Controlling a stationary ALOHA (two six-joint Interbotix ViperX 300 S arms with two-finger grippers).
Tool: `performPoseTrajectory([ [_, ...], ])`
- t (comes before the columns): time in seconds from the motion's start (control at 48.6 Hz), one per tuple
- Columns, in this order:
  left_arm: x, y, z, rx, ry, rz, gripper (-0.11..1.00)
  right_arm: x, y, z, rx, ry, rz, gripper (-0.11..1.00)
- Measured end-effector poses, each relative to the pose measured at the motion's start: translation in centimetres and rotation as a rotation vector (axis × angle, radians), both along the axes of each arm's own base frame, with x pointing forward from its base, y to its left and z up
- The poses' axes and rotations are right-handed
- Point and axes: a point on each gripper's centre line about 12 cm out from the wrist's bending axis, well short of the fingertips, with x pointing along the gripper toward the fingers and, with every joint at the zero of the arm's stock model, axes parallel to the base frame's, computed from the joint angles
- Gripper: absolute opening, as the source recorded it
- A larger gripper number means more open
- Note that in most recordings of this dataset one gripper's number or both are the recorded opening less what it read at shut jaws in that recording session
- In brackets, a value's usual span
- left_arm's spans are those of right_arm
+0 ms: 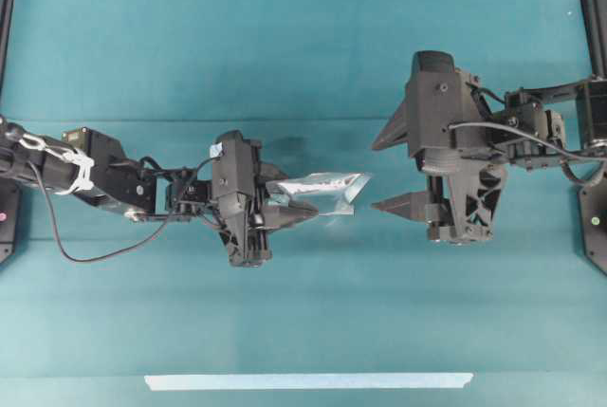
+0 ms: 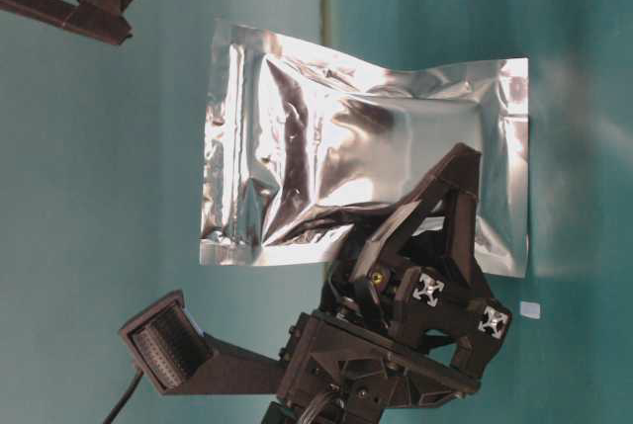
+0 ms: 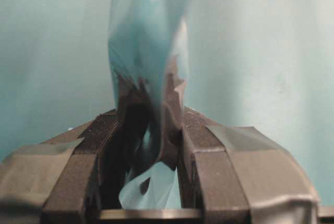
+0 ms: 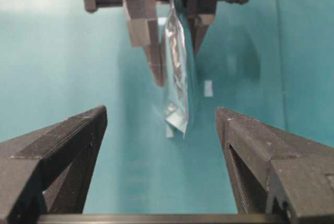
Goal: Hand over the silver zip bag and make it stand upright.
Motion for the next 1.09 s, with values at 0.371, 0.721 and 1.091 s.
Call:
performPoseTrajectory([
  [0.371,0.00,0.01,0.00,0.001,0.000,0.001,0.27,-0.01,0.00,-0.01,0.001,0.002,-0.001,0.86],
  [0.721,0.10,0.00,-0.06,0.003,0.014,-0.001,0.27,-0.01,0.00,-0.01,0.001,0.002,-0.001,0.86],
  [1.091,0.09,0.01,-0.08,0.001,0.015,0.001,0.27,-0.01,0.00,-0.01,0.001,0.002,-0.001,0.86],
])
